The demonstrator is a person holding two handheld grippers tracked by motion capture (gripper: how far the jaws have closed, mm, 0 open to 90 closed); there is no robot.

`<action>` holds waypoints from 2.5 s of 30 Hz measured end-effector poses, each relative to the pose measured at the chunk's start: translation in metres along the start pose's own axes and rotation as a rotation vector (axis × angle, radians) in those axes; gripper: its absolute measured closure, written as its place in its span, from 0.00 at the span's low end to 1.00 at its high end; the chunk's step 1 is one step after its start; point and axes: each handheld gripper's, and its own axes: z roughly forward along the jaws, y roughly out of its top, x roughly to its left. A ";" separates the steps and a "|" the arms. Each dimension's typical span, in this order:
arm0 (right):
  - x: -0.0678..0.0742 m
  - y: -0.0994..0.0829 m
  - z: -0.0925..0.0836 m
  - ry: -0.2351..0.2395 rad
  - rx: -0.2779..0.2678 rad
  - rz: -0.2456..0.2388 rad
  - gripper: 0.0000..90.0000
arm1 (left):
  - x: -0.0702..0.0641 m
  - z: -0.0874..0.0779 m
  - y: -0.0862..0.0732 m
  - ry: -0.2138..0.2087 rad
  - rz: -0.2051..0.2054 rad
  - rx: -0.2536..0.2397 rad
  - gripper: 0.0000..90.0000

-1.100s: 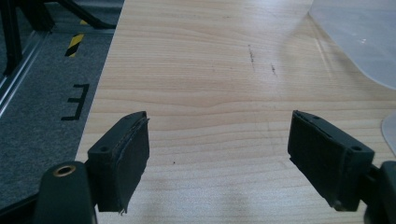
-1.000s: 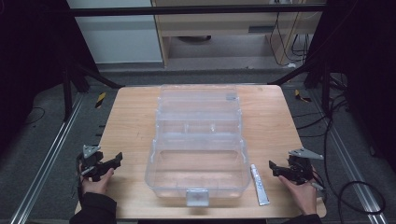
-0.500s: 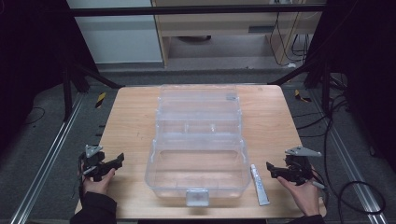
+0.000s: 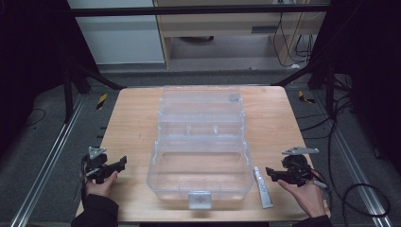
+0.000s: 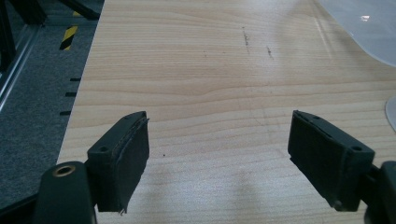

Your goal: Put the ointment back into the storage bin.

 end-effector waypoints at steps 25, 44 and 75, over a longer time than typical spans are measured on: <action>0.024 0.013 0.026 0.062 0.201 -0.030 0.61 | 0.000 0.002 0.000 0.008 0.014 0.005 0.23; 0.030 0.004 0.045 0.079 0.303 -0.032 0.72 | -0.001 0.002 0.000 0.005 0.019 0.014 0.23; 0.032 0.011 0.058 0.059 0.418 -0.086 0.78 | -0.003 0.003 0.000 -0.001 0.030 0.023 0.24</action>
